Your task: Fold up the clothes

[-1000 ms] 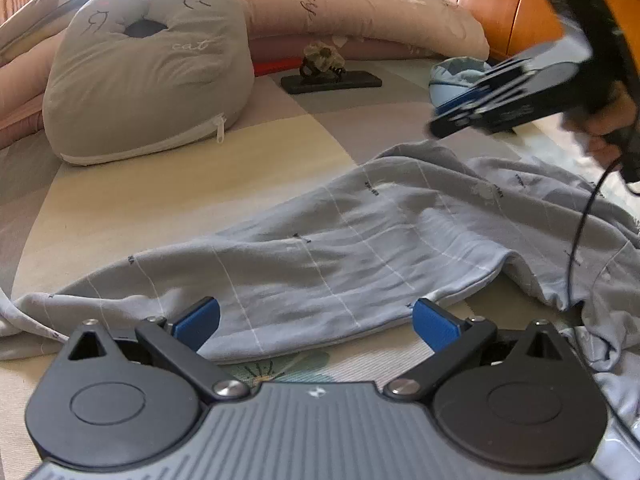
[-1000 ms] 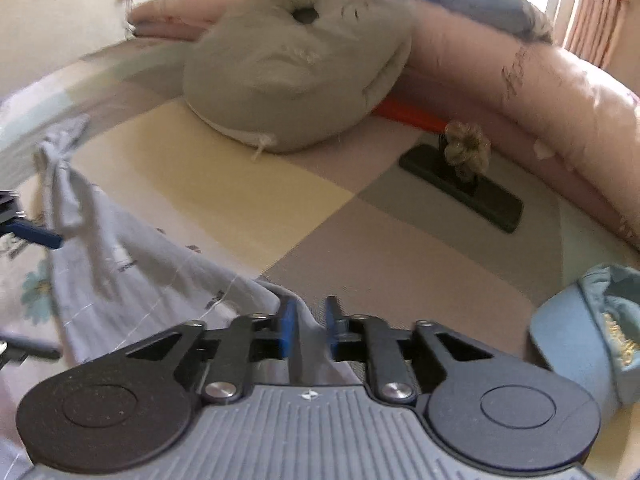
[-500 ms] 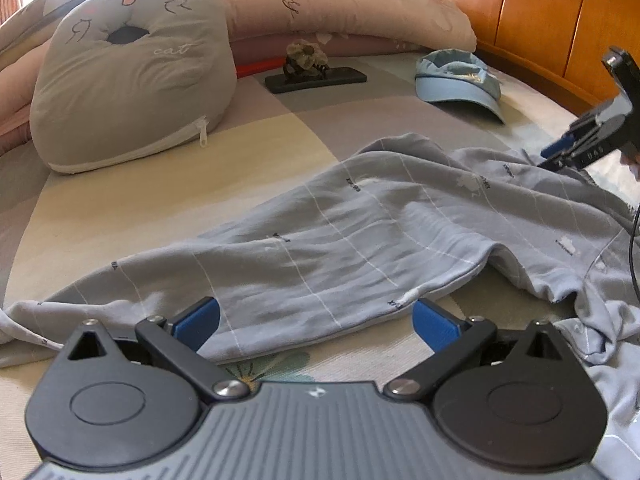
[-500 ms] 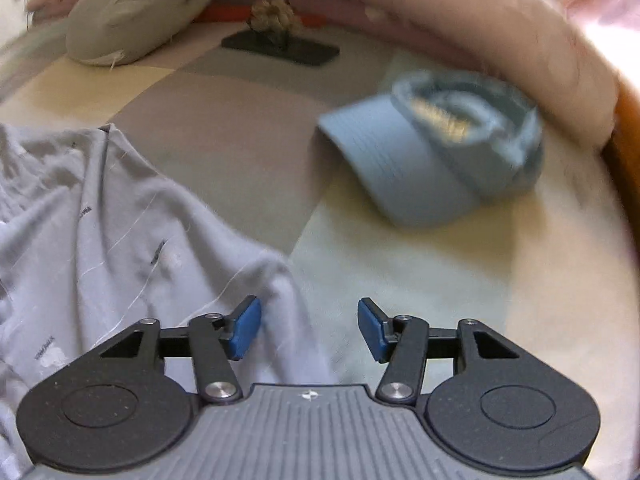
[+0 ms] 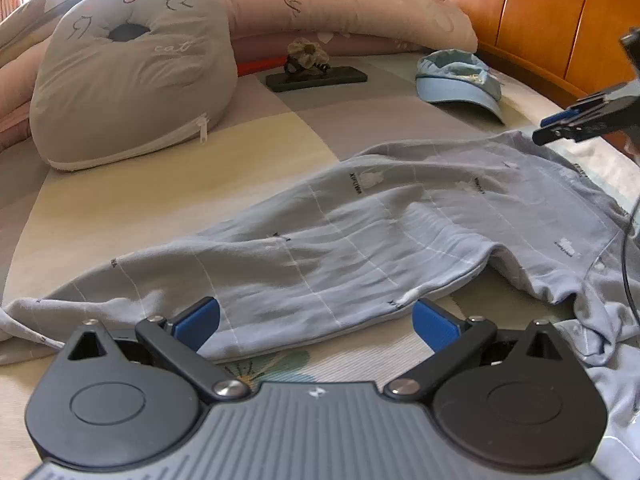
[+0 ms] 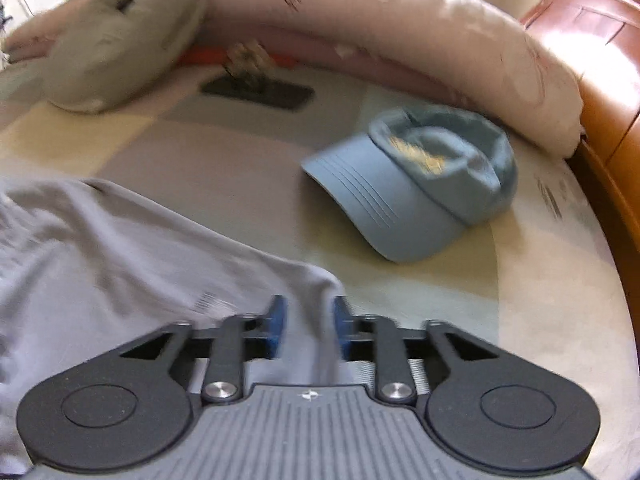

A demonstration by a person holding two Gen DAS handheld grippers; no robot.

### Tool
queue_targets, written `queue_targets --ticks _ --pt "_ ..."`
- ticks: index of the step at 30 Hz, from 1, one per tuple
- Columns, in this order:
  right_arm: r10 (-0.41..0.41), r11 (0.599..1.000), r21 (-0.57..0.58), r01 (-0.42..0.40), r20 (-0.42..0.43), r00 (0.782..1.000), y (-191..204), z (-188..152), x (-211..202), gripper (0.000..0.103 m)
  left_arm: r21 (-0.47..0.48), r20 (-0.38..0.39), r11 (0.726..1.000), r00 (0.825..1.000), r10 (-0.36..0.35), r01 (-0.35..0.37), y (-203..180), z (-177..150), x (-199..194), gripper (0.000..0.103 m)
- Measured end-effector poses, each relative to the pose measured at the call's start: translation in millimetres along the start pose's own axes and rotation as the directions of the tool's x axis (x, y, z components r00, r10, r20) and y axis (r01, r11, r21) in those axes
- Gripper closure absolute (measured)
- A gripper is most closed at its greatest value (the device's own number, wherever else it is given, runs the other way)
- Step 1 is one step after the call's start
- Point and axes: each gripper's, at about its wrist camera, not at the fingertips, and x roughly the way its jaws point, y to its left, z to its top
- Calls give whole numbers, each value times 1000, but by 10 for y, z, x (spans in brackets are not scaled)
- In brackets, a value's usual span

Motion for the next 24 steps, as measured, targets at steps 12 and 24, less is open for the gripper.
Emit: queue_targets --ticks 12,24 --pt "166 985 -56 -163 52 985 1265 -652 -1254 36 17 29 998 998 -61 61 -192 30 -161 1" --pt "329 944 2 -330 72 942 1996 -627 -1285 31 27 -37 984 984 176 -175 774 -516 -882 1"
